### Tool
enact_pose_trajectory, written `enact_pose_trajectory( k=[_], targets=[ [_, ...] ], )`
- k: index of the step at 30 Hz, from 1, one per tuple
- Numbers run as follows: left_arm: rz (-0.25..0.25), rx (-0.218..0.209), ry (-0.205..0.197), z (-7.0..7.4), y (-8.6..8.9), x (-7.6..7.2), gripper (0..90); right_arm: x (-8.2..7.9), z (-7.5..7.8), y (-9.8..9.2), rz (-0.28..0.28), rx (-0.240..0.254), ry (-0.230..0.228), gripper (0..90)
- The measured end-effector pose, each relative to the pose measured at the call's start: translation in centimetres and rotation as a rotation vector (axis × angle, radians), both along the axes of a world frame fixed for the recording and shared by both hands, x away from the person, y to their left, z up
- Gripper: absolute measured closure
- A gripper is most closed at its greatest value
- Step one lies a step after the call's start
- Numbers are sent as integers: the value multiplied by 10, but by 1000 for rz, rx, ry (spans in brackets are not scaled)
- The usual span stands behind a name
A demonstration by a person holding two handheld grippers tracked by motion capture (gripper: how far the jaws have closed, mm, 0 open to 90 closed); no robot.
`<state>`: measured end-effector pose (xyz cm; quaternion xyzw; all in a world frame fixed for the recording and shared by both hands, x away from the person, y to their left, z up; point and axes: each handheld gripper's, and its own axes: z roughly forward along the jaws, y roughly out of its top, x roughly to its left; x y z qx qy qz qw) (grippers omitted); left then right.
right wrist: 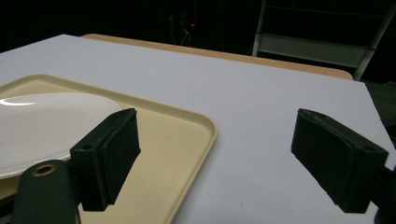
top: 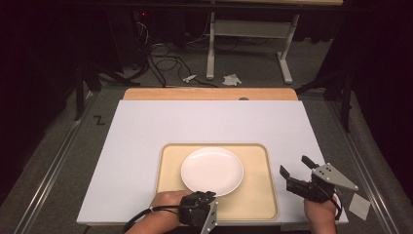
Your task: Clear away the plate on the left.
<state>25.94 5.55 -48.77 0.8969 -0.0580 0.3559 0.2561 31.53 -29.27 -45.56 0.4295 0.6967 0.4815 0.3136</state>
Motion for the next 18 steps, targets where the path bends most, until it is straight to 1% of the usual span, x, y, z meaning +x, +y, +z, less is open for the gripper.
enact_pose_trajectory(
  k=[1, 4, 9, 10, 11, 13, 16, 17, 18],
  targets=[
    [-2, 12, 9, -1, -1, 0, 843, 0, 0, 0, 0, 0, 1, 162],
    [-2, 19, 17, -3, -1, -1, 833, 0, 0, 0, 2, -1, 1, 163],
    [-10, 37, 48, -8, -4, -2, 818, -1, 1, 0, 0, 3, 2, 163],
    [-10, 37, 48, -8, -4, -2, 816, -1, 1, 0, 0, 3, 2, 163],
    [-12, 39, 61, -9, -4, -2, 813, -1, 1, 0, 2, 4, 1, 163],
    [-11, 42, 63, -10, -5, -2, 810, -1, 1, 0, 1, 2, 1, 163],
    [-11, 49, 84, -12, -5, -2, 801, -1, 1, 0, 0, 3, 2, 163],
    [-11, 49, 84, -12, -5, -2, 799, -1, 1, 0, 0, 3, 2, 163],
    [-16, 52, 104, -12, -5, -2, 796, -1, 1, 0, -2, 3, 3, 163]
  ],
)
